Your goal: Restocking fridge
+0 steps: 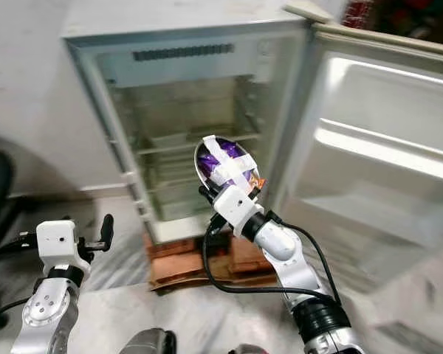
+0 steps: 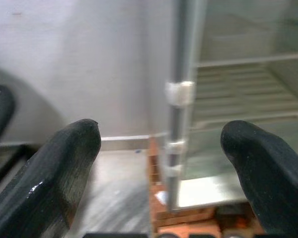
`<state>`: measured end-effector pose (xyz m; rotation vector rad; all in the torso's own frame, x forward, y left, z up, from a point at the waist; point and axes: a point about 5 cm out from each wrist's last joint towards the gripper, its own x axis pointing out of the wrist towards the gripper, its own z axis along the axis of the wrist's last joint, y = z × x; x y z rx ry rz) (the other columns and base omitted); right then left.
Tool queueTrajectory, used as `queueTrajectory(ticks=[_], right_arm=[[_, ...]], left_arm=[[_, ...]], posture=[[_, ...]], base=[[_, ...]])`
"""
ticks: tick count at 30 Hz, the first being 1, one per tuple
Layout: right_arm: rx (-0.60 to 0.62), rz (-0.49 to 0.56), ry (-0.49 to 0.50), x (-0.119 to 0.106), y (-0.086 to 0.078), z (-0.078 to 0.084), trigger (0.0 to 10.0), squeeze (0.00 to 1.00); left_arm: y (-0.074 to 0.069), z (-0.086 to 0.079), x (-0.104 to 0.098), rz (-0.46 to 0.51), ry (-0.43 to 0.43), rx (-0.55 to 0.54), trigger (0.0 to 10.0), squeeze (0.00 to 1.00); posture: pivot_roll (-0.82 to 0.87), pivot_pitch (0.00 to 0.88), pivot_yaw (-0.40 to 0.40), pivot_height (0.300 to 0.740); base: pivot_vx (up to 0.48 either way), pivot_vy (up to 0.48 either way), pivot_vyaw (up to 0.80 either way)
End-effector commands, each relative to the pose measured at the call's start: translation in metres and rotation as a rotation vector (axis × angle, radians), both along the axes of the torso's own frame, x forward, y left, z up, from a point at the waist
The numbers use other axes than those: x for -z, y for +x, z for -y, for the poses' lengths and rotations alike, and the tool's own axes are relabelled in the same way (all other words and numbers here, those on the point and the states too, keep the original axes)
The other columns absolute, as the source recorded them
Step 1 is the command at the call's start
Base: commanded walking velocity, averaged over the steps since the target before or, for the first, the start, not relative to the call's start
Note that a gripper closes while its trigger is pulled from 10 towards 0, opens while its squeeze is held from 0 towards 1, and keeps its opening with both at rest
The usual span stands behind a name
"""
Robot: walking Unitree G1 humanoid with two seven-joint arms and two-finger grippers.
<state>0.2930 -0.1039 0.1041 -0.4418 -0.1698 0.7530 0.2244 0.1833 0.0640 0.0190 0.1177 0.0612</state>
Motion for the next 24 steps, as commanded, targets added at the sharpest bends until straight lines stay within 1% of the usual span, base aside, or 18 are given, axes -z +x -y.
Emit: queueTrajectory(ticks=[1,9,15,18,24], right_arm=[[-0.004,0.033,-0.007,-0.0056,0.0009,0.0026,10.0,0.00],[-0.005,0.030,-0.009,-0.0042,-0.0002,0.0033,10.0,0.00],[0.017,0.024,-0.006,-0.0037,0.0016,0.0051,10.0,0.00],[0.025,0.022,-0.011,-0.0025,0.0017,0.0054,10.0,0.00],[0.036,0.011,-0.041,0.0017,0.0023,0.0061,10.0,0.00]], left_arm=[[-0.0038,0.0039,0.0021,-0.009,-0.005,0.012,10.0,0.00],[-0.0030,0.0050,0.0031,-0.015,0.004,0.009,10.0,0.00],[-0.0030,0.0045,0.0040,-0.023,0.012,0.007,10.0,0.00],[-0.0032,0.0054,0.0035,-0.016,0.001,0.019,10.0,0.00],[-0.0032,0.0057,0.0035,-0.014,-0.004,0.019,10.0,0.00]], posture=[[0.02,0.058,-0.002,0.740],[0.02,0.059,0.000,0.740],[0.01,0.059,0.001,0.740],[0.01,0.061,0.002,0.740],[0.01,0.061,0.002,0.740]], base=[[0.000,0.000,0.48],[0.000,0.000,0.50],[0.000,0.000,0.00],[0.000,0.000,0.00],[0.265,0.000,0.00]])
